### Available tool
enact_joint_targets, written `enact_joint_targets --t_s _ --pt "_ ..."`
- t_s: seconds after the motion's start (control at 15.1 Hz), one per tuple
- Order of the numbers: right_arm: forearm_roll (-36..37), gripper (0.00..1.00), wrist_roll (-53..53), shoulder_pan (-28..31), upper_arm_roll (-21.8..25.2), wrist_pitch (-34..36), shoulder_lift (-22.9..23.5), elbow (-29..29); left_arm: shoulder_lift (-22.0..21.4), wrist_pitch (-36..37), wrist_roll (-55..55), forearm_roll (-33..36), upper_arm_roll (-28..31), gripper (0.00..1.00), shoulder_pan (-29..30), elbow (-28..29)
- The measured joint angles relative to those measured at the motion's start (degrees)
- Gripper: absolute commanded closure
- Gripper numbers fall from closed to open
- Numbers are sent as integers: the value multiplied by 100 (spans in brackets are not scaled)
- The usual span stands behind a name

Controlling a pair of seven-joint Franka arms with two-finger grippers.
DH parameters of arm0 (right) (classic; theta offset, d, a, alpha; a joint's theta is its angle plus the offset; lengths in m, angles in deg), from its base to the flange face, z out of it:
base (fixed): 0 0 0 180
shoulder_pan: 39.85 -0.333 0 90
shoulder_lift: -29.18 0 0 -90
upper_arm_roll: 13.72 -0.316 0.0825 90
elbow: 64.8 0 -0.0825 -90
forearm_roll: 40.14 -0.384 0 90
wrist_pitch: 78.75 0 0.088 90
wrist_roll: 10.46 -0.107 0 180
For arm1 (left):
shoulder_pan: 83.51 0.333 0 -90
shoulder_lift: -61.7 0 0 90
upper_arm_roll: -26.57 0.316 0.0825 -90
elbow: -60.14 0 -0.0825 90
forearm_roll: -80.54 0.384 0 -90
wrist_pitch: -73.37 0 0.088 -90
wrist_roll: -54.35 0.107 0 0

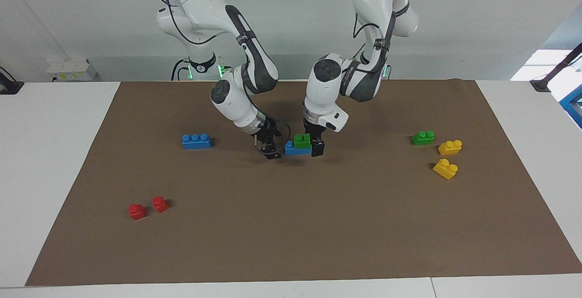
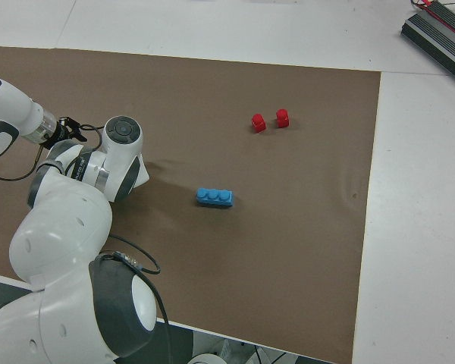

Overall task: Remove green block with left arm and hold with right
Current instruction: 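Grasp the blue end of the brick with the right gripper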

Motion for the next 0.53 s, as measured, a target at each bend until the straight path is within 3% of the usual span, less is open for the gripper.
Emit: enact_joint_targets --t_s 0.53 --pt "-108 4 0 -207 -1 -243 118 -136 0 -10 -9 0 12 0 0 1"
